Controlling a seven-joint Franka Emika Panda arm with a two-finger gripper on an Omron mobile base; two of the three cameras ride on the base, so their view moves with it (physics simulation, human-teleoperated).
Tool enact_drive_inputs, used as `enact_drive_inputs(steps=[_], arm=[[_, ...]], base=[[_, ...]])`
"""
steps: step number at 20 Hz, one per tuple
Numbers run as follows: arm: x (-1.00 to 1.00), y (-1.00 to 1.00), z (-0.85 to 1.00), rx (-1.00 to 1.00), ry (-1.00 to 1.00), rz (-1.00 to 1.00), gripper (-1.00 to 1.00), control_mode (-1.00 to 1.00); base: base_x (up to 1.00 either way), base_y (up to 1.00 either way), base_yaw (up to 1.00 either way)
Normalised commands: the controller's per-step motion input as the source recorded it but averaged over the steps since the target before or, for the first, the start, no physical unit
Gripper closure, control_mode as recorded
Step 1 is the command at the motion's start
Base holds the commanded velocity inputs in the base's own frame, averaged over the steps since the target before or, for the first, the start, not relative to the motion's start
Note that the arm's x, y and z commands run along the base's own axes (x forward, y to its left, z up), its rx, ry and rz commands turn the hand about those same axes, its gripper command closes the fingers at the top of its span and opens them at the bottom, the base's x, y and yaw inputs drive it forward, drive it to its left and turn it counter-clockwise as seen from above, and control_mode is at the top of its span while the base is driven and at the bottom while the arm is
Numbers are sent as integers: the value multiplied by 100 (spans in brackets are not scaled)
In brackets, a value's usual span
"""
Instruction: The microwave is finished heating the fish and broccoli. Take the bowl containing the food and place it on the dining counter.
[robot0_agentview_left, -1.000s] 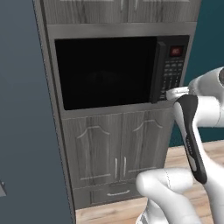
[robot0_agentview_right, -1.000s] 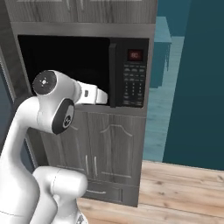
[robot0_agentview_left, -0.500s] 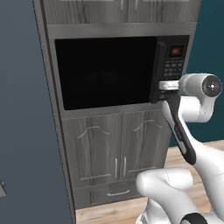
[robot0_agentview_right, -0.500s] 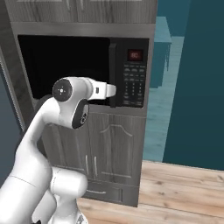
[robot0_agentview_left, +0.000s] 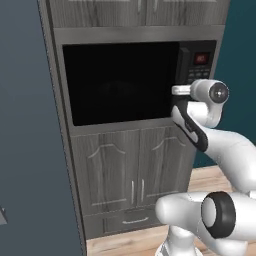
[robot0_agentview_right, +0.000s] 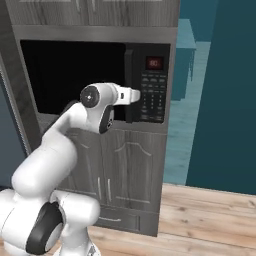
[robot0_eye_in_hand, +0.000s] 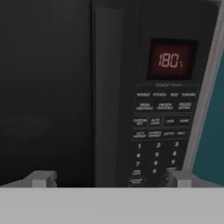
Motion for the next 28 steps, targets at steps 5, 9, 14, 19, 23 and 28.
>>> enact_drive_inputs(steps=[5, 9, 14, 19, 23, 28], arm=[[76, -12, 0, 0, 1, 0, -100, -100], [74, -16, 0, 0, 2, 0, -100, -100], [68, -20, 0, 0, 3, 1, -100, -100], [59, -22, 0, 0, 2, 3, -100, -100], [51, -11, 0, 0, 1, 1, -100, -100], [4, 0, 0, 0, 0, 0, 100, -100]], base=[[0, 0, 0], [0, 0, 0], [0, 0, 0], [0, 0, 0], [0, 0, 0], [0, 0, 0]])
